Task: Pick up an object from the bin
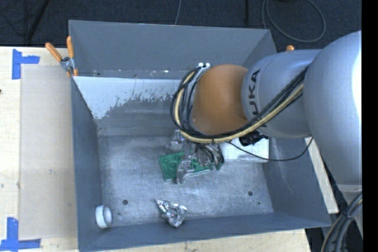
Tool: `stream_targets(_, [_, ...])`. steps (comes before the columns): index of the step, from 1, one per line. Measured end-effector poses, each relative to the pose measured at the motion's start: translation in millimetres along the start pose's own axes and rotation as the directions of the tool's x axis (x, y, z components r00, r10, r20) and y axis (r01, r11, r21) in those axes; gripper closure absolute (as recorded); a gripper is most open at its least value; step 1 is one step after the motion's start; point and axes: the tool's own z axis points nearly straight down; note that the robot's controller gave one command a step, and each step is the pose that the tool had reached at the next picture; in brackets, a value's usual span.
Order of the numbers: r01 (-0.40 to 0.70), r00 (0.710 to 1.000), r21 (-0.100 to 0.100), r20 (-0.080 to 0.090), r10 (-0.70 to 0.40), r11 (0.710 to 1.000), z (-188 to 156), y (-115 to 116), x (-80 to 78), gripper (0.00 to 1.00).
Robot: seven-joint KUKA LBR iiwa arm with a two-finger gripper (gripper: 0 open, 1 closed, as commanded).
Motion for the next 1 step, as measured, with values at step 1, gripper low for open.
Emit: stream_targets(1, [0.007, 1.000, 0.001, 0.006, -0.007, 1.000, -124.4, 7.0, 13.1, 1.00])
